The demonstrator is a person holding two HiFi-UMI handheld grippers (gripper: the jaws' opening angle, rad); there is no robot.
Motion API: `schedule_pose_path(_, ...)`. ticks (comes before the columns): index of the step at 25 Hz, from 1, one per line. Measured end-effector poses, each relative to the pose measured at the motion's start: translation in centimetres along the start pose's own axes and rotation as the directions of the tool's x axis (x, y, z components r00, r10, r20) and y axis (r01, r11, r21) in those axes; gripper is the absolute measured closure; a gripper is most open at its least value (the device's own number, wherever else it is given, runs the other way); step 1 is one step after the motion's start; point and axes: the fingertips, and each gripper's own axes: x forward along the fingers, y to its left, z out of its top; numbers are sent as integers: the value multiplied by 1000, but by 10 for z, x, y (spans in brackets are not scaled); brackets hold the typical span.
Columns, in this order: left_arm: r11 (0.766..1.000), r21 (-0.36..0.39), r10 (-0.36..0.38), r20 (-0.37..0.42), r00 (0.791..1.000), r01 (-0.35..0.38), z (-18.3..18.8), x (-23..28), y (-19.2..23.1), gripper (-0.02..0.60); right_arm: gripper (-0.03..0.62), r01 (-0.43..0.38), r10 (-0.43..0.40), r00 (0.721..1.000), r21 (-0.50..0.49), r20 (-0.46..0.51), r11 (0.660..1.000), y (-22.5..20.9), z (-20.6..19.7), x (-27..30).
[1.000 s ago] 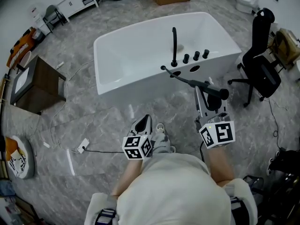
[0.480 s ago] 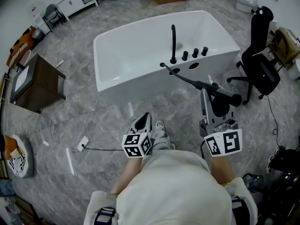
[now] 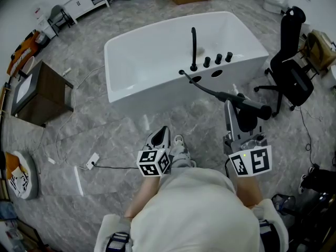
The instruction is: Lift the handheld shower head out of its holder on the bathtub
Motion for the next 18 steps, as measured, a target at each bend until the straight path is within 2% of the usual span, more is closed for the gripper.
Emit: schedule_pose_path(18,1000,-14,0,-3,1000,0,1,4,1,561,453,-6,6,1000,-12,-3,1000,0,-1,4)
